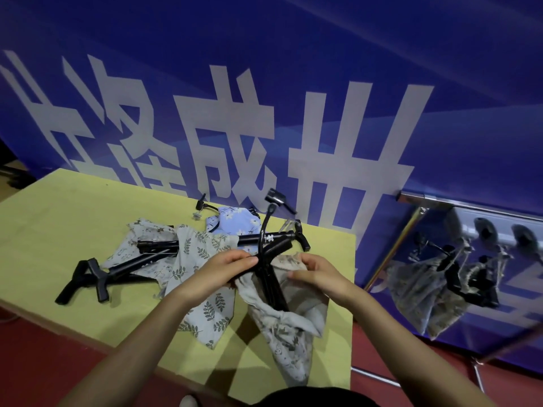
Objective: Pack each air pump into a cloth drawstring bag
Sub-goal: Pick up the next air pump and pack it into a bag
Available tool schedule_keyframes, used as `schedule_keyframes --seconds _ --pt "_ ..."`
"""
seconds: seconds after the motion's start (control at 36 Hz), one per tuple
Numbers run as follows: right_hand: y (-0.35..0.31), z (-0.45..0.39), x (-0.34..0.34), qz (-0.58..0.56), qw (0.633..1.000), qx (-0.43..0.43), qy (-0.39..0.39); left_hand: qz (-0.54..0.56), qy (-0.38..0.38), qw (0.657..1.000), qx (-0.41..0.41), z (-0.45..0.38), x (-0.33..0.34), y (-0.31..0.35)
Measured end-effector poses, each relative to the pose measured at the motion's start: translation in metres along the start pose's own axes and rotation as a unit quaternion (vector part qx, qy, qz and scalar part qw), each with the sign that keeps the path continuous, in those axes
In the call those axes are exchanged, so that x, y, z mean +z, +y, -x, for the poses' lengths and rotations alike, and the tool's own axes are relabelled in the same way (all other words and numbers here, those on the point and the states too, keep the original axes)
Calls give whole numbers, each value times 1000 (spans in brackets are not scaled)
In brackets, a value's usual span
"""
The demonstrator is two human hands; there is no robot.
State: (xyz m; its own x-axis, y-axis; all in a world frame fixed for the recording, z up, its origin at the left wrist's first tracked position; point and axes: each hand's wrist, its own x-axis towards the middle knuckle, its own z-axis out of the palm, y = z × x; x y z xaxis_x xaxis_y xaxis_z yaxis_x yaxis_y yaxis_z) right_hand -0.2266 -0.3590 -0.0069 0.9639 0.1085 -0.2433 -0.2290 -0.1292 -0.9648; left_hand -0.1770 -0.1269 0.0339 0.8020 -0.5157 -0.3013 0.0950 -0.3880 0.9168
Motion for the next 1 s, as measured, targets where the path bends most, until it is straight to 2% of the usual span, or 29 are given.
schedule_keyframes --seconds 0.25,0.5,0.61,0.72,0.78,0.86,1.0 --pt "-14 16 -14 -24 999 -19 -10 36 -2 999 38 -8 -1 4" --pt "-22 17 -12 5 996 -65 67 34 -15 997 74 -18 -8 24" --pt "-27 20 -17 -113 987 -65 93 5 -33 998 58 -18 -16 33" --pt "-33 22 -15 -286 954 -48 82 -12 -47 998 34 -18 -15 40" --pt "-37 23 -10 -272 955 -59 101 -31 -44 998 39 -19 -12 44" --pt "-47 25 -5 -179 967 -90 155 -43 -38 997 46 -21 -9 45" --pt "-50 23 -5 -116 970 -62 206 -18 -13 998 65 -22 -2 38"
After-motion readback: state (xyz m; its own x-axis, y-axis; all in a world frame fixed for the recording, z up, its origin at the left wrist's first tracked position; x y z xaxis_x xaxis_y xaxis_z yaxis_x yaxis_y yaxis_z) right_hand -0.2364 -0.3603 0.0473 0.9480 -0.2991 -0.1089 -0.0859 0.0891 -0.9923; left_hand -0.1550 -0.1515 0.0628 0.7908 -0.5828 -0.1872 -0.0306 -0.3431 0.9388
